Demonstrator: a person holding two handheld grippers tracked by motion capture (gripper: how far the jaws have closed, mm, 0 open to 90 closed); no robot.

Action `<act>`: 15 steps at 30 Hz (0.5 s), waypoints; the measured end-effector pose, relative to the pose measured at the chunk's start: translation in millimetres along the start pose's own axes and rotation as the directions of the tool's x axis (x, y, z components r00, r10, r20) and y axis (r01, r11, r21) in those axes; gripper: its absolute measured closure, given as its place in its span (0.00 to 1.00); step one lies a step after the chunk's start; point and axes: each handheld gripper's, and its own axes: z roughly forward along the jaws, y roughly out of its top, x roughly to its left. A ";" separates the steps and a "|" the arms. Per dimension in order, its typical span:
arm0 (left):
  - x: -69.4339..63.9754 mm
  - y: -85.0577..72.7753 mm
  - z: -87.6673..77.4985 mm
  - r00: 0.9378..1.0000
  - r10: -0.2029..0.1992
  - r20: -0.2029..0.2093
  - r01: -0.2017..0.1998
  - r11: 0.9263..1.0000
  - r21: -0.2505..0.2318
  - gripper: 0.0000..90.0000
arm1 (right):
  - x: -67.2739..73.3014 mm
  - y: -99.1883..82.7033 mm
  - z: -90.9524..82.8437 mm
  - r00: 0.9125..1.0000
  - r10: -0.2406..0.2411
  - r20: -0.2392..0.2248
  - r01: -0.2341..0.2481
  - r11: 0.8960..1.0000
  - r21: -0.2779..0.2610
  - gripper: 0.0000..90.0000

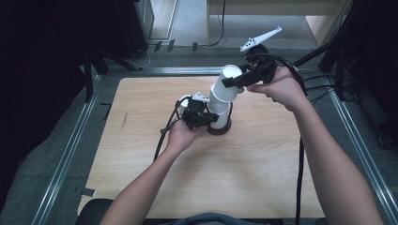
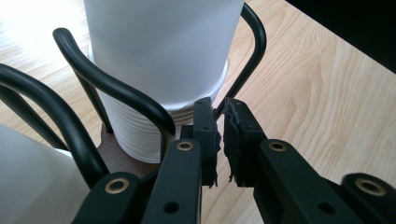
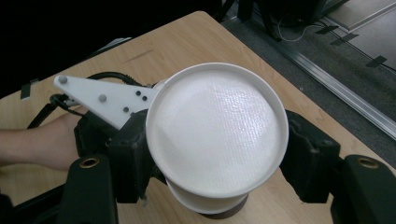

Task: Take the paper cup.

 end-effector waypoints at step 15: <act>-11.3 -3.2 -12.3 0.995 0.056 0.082 -0.058 0.998 0.024 0.76 | 18.1 -31.6 -21.3 0.999 -0.032 -0.044 0.033 0.999 0.019 0.37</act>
